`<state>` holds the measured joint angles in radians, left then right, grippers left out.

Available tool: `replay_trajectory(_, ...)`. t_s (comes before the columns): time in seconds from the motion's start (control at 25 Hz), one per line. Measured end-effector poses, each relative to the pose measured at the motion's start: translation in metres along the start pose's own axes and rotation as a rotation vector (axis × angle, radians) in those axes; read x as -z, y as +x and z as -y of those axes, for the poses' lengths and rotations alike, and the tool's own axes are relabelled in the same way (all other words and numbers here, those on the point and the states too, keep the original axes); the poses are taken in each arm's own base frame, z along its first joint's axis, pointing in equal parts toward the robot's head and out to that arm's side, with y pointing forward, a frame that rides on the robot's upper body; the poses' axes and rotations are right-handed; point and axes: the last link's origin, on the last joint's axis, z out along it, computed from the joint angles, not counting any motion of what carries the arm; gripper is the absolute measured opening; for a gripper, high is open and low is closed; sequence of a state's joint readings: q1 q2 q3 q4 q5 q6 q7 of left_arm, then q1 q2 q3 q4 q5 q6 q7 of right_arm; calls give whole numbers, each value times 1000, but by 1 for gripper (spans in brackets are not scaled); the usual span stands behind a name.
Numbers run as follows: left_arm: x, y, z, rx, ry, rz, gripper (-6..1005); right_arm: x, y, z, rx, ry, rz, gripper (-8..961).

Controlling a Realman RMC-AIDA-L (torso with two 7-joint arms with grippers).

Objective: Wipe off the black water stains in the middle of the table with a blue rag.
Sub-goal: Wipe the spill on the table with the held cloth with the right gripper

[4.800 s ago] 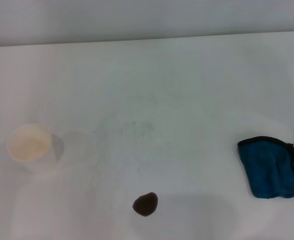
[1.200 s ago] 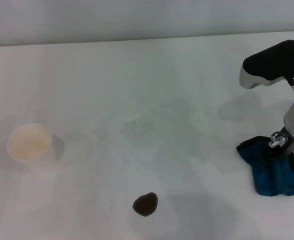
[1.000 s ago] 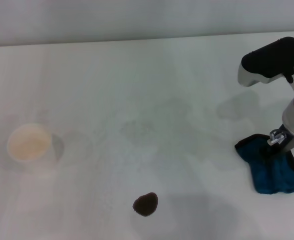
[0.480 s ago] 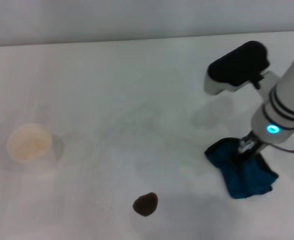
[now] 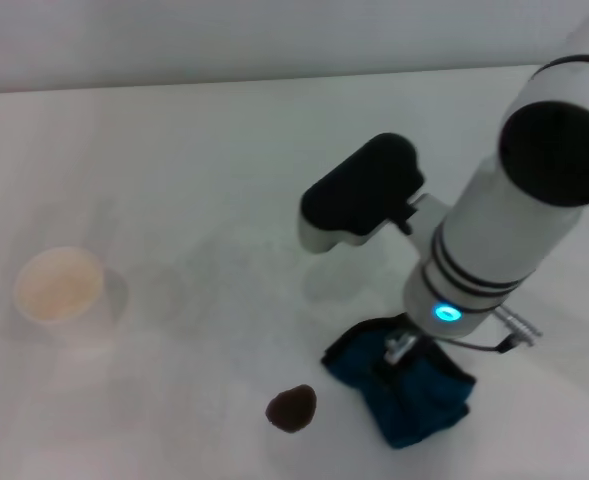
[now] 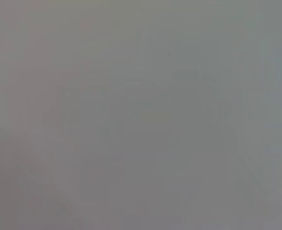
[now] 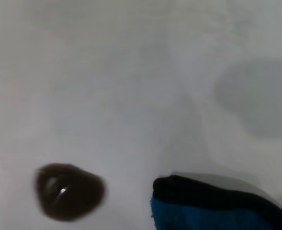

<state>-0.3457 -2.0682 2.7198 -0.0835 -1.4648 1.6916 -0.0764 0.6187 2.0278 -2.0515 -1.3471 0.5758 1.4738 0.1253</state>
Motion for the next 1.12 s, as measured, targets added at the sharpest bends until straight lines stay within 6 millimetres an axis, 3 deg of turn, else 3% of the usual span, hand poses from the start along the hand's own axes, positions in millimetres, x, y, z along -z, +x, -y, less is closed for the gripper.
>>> replay_trajectory(0.24, -3, 1, 1, -7, -5, -9, 887, 0, -13, -42, 84, -63, 33, 88)
replay_trajectory(0.52, -8, 2, -1, -7, -13, -18, 887, -1, -22, -74, 159, -103, 52, 89)
replay_trajectory(0.88, -8, 2, 0, -17, -18, -17, 888, -8, -31, -87, 198, -124, 58, 89)
replay_trajectory(1.12, -6, 2, 3, -27, -15, -16, 888, -7, -38, -79, 175, -97, 59, 89)
